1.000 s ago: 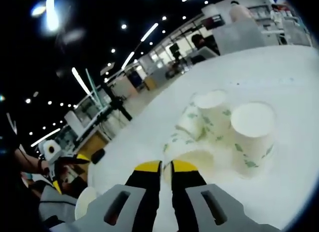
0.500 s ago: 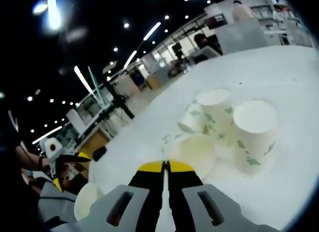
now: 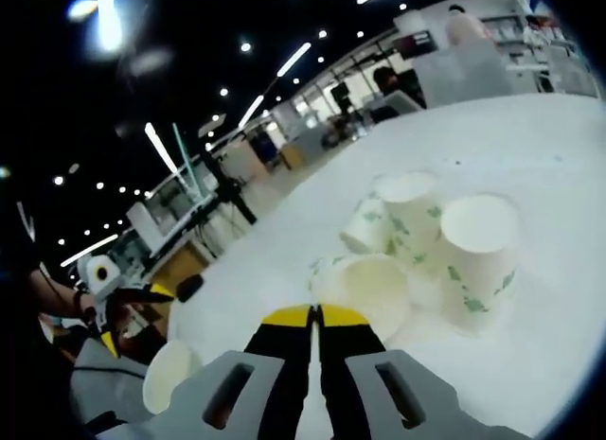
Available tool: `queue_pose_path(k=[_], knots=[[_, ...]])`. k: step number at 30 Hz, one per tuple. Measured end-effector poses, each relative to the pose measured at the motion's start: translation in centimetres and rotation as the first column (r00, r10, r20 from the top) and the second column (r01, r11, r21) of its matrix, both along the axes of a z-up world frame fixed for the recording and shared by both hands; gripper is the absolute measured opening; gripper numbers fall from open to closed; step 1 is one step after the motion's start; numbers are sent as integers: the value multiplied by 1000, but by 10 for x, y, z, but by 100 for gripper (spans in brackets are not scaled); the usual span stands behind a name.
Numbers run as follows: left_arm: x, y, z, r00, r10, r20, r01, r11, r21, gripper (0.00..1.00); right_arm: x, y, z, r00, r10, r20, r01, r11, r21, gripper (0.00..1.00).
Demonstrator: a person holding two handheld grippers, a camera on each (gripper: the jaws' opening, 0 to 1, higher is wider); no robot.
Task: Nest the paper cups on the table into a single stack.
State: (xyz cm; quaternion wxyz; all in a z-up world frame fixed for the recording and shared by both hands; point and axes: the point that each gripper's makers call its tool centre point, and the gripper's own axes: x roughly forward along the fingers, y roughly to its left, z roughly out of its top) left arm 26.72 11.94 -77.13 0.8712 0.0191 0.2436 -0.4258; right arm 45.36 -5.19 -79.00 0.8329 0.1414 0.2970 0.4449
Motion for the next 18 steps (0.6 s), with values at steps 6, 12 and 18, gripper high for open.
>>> queue_pose_path(k=[6, 12, 18], knots=[[-1, 1, 3, 1000, -7, 0, 7, 1000, 5, 92, -1, -1, 7, 1000, -6, 4, 6, 1000, 12, 0], [2, 2, 6, 1000, -12, 7, 12, 1000, 7, 91, -4, -7, 12, 1000, -8, 11, 8, 1000, 19, 0], [4, -4, 9, 999, -27, 20, 27, 1000, 7, 91, -8, -11, 23, 1000, -11, 23, 11, 1000, 26, 0]])
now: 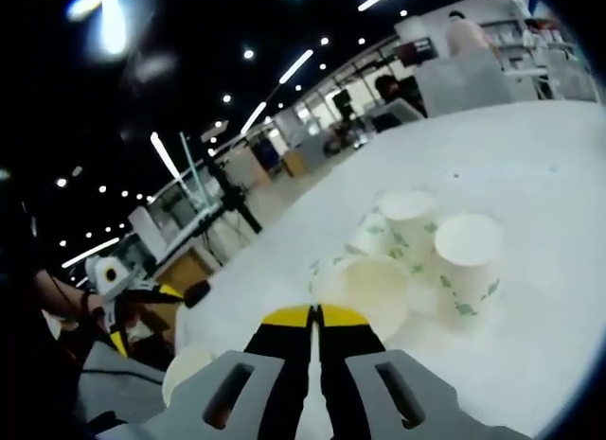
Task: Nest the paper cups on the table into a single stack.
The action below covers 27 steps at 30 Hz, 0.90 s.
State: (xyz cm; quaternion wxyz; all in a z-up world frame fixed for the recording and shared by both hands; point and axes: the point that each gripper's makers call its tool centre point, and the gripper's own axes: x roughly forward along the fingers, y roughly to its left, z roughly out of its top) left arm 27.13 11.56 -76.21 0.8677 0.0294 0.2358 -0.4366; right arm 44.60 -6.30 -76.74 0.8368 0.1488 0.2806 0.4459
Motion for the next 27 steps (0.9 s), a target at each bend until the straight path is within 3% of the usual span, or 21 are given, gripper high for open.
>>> queue_pose_path(k=[27], knots=[[4, -7, 1, 1000, -13, 21, 13, 1000, -24, 91, -32, -3, 66, 997, 31, 71, -34, 998, 51, 0]])
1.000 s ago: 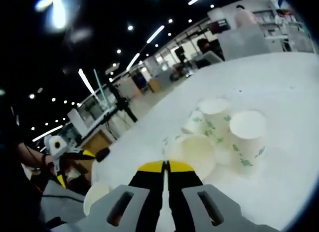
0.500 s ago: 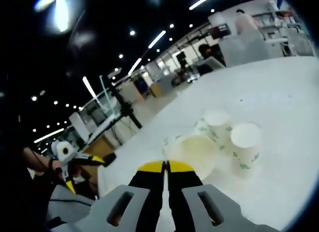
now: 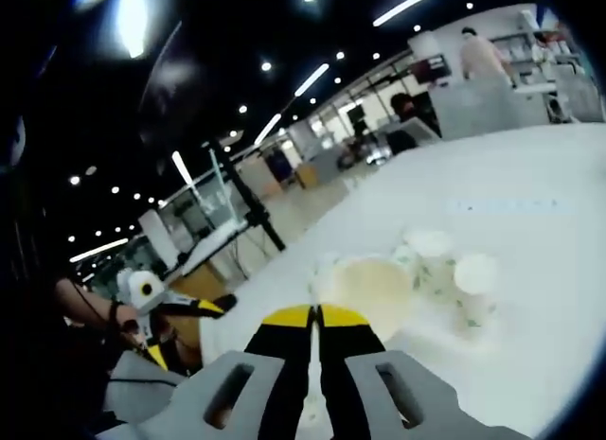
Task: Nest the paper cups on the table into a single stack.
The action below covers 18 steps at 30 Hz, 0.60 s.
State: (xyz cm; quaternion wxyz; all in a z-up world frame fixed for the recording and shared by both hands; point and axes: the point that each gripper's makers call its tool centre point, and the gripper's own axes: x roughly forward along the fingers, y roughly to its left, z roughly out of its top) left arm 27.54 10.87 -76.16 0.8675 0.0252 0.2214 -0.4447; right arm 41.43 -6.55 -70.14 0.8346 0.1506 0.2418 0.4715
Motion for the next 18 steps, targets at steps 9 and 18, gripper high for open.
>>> queue_pose_path(k=[9, 18], knots=[[0, -1, 0, 1000, 1, 1, -1, 1000, 0, 91, -7, -5, 20, 999, 22, 38, -22, 1000, -3, 0], [2, -5, 0, 1000, 0, 2, 0, 1000, -7, 91, -13, -12, 46, 997, 35, 69, -35, 999, 12, 0]])
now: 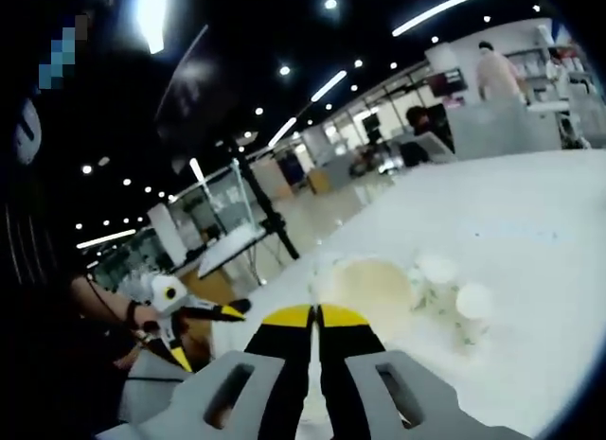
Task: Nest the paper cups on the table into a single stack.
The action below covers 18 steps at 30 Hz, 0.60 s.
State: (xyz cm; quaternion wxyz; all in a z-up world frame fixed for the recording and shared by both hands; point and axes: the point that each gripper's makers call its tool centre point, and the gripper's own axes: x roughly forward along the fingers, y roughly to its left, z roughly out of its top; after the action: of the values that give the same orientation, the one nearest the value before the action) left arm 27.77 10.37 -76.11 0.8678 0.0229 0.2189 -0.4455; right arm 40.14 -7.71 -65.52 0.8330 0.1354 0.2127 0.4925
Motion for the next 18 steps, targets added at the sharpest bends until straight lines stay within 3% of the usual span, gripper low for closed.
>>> queue_pose_path(k=[14, 18], knots=[[-4, -1, -2, 1000, 1, -3, -1, 1000, -3, 90, -14, -3, 37, 997, 48, 61, -47, 999, -21, 0], [-4, -1, -2, 1000, 5, -1, -5, 1000, -7, 91, -20, -1, 46, 991, 92, 100, -84, 994, -74, 0]])
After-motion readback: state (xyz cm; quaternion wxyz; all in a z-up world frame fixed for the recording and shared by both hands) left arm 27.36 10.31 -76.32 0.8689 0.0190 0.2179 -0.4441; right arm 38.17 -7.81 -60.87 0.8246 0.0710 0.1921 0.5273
